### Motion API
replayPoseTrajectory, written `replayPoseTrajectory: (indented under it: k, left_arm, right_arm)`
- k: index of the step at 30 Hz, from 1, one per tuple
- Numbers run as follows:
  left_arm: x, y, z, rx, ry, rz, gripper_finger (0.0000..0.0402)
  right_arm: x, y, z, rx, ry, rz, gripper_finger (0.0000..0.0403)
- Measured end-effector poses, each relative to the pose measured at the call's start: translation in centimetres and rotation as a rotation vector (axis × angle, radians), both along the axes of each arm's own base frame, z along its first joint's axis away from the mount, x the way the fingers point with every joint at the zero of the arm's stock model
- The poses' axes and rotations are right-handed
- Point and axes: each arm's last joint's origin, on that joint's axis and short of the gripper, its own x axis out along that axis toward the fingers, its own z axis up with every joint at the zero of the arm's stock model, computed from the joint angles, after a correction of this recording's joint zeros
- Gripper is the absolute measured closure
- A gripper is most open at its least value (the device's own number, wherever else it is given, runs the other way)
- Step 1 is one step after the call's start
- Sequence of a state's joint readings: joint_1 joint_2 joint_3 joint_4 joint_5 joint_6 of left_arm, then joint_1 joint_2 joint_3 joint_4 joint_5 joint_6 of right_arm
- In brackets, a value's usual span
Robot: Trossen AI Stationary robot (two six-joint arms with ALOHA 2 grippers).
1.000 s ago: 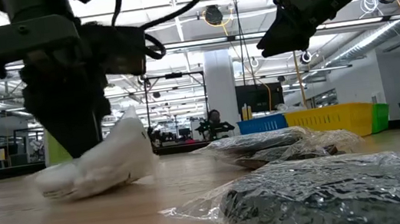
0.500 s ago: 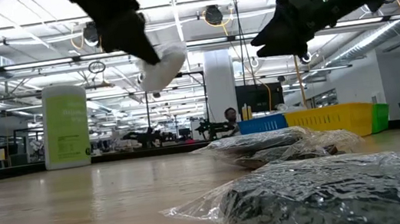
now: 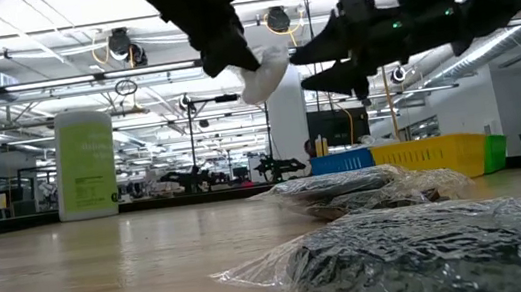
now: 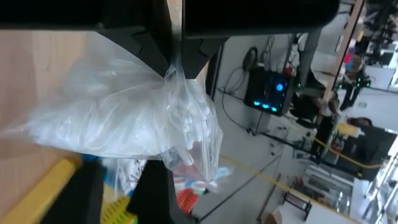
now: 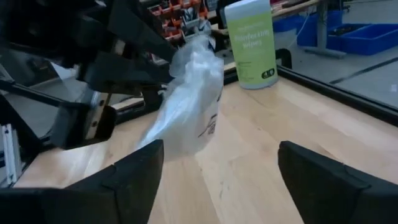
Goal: Pick & Place Travel size toiletries
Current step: Put the cotton pack into the blue bin
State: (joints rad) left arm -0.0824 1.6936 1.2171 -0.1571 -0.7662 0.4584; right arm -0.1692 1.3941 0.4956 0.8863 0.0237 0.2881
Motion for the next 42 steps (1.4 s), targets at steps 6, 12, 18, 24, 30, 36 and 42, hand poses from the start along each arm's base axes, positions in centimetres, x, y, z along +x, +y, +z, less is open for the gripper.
replayPoseTrajectory:
  k: [6, 12, 18, 24, 30, 36, 42]
  left_arm:
    - [0.2, 0.7, 0.1, 0.023, 0.01, -0.015, 0.0398]
    - [0.0, 1.4, -0.1, 0.02, 0.028, 0.008, 0.0398]
    - [0.0, 1.8, -0.2, 0.04, 0.036, 0.03, 0.0399]
    - [0.6, 0.8, 0.4, -0.008, -0.05, -0.065, 0.0399]
    - [0.7, 0.1, 0.6, -0.039, -0.09, -0.099, 0.0399]
    - [0.8, -0.5, 0.7, -0.121, -0.16, -0.078, 0.0382]
    - [0.6, -1.0, 1.7, -0.282, -0.235, -0.206, 0.0333]
  right_arm:
    - [2.3, -0.3, -0.1, 0.044, -0.011, 0.039, 0.0095]
    - [3.5, -0.3, 0.8, 0.048, -0.037, 0.102, 0.0094]
    - [3.5, -0.3, 0.8, 0.05, -0.038, 0.098, 0.0094]
    - [3.5, -0.6, 0.8, 0.057, -0.039, 0.038, 0.0094]
    - [3.5, -0.6, 0.7, 0.042, -0.032, 0.041, 0.0129]
    - [3.4, -0.6, 0.6, 0.043, -0.015, 0.045, 0.0233]
    - [3.4, -0.5, 0.5, 0.002, 0.0, 0.074, 0.0355]
